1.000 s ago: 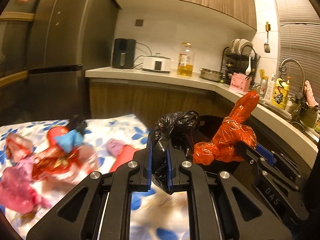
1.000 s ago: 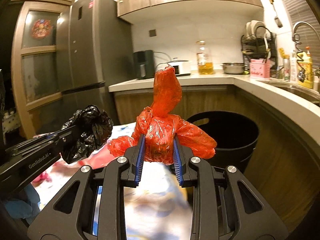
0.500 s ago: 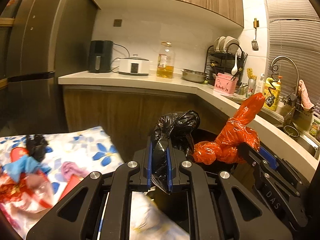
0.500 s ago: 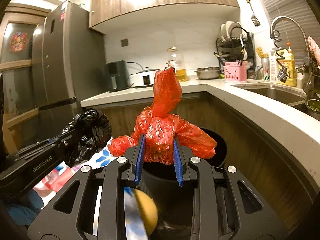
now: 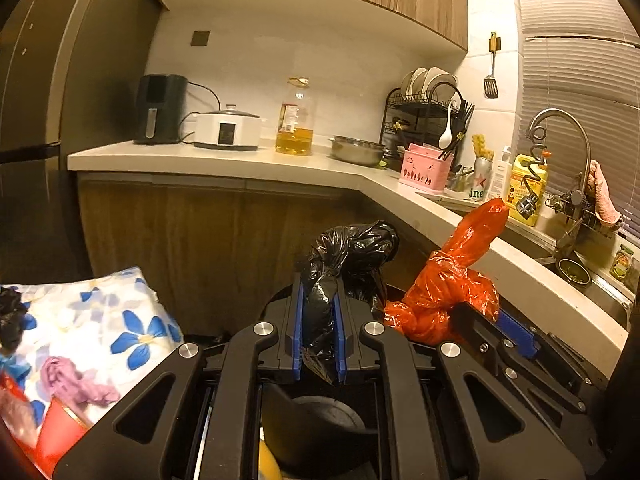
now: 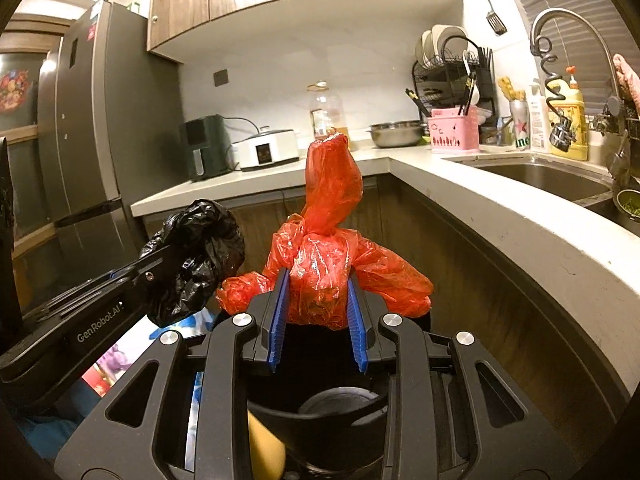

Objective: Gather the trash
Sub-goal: 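Carry both bags over the black bin and open both grippers to drop them, then move both open grippers back over the table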

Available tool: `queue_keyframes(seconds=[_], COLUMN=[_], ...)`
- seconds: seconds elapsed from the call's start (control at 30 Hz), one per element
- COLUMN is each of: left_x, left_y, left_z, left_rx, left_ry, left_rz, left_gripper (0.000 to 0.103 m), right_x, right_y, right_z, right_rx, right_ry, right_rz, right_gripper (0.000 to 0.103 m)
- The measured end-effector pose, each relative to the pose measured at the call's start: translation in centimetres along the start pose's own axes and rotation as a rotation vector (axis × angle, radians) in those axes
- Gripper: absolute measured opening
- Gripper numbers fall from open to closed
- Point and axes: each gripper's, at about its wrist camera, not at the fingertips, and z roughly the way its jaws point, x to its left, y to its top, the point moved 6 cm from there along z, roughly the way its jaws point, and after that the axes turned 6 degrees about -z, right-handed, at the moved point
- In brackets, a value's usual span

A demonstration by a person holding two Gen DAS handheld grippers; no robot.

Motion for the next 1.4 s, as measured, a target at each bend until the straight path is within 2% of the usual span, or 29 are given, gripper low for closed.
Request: queue_keyframes(seconds=[0.2, 0.43, 0.57, 0.6, 0.73, 0.8, 0.87, 0.93, 1.0, 1.4], left_x=[-0.3, -0.5, -0.2, 0.0, 0.8, 1.3, 1.8, 2.3, 2.6, 4.3], left_y=[-0.3, -0.6, -0.6, -0.6, -0.5, -0.4, -0.3, -0.3, -0.4, -1.8], left_z=[1.9, 2.5, 2.8, 2.8, 2.6, 2.4, 2.1, 1.5, 1.0, -3.7], left_rx=[0.015, 0.015, 0.015, 0.012, 0.006, 0.008, 0.007, -0.004, -0.004, -0.003], left_ry=[-0.001, -0.011, -0.005, 0.000, 0.022, 0.027, 0.042, 0.054, 0.070, 0.177], left_rz=[0.001, 0.017, 0.015, 0.013, -0.002, -0.015, -0.026, -0.032, -0.037, 0.009], left_gripper=[0.013, 0.019, 0.039, 0.041, 0.061, 0.062, 0.073, 0.076, 0.083, 0.091], right_x=[-0.4, -0.5, -0.8, -0.9, -1.6, -1.7, -1.7, -1.5, -1.2, 0.6], right_y=[0.0, -0.2, -0.2, -0.1, -0.2, -0.3, -0.5, -0.7, -0.8, -1.6], right_z=[1.6, 2.4, 2.6, 2.6, 2.4, 2.3, 2.0, 1.7, 1.3, -2.4], right_rx=[0.007, 0.012, 0.009, 0.009, 0.007, 0.008, 0.011, 0.012, 0.013, 0.033], right_ry=[-0.007, -0.002, -0.007, -0.013, -0.029, -0.035, -0.041, -0.043, -0.049, -0.071], right_rz=[-0.006, -0.006, -0.006, -0.005, 0.003, 0.004, 0.002, -0.002, -0.012, -0.035], right_gripper=[0.029, 0.030, 0.044, 0.046, 0.050, 0.054, 0.056, 0.059, 0.064, 0.081])
